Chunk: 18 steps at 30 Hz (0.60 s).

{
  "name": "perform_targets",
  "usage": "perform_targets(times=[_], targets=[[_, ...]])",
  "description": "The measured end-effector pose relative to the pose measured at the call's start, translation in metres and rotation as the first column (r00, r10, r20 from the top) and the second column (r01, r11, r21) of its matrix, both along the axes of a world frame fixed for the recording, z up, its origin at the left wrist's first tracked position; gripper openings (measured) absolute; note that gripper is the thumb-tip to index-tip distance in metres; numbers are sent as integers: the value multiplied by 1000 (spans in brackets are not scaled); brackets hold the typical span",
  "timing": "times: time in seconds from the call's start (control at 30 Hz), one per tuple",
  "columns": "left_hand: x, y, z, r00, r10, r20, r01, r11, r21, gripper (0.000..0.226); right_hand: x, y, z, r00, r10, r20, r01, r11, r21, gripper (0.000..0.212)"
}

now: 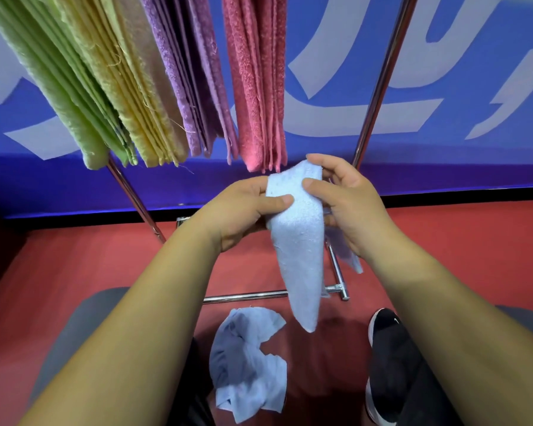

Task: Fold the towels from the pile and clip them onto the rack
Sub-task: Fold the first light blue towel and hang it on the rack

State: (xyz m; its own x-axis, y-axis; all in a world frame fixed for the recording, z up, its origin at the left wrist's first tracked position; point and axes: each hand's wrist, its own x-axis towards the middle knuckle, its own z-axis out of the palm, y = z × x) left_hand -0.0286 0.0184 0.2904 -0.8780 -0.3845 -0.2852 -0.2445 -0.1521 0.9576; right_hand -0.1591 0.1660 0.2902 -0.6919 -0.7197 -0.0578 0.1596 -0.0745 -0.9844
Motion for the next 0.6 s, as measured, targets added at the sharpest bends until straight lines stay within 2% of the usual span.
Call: perform_targets(times=[0.13,0.2,0.23,0.3,0.33,0.37,0.47,0.6], targets=[[-3,4,5,994,95,-45,-96,995,-13,34,0,0,1,1000,4,22,-3,999,-48,48],[-4,9,5,979,203,-32,-205,961,-187,32,1,0,0,1000,-4,26,6,998,-59,50],[-4,13,5,959,281,-12,-267,894,-361,33,1,-1,-1,1000,-13,24,14,998,-59,50],[-1,26,5,887,457,-70,-370,610,-701,31,3,-3,-3,999,-28,25,29,998,-63,52],[2,34,7,869,477,-134,-392,496,-775,26,4,-4,-3,999,-30,28,32,997,-71,53],[5,43,9,872,461,-163,-394,466,-792,18,5,-5,-4,999,-32,32,35,996,-77,54],[12,63,10,915,402,-44,-304,612,-730,6,8,-8,-2,998,-51,19,53,996,-73,54],[10,71,1,947,321,33,-221,719,-659,18,9,-11,0,997,-73,35,75,995,-68,50]])
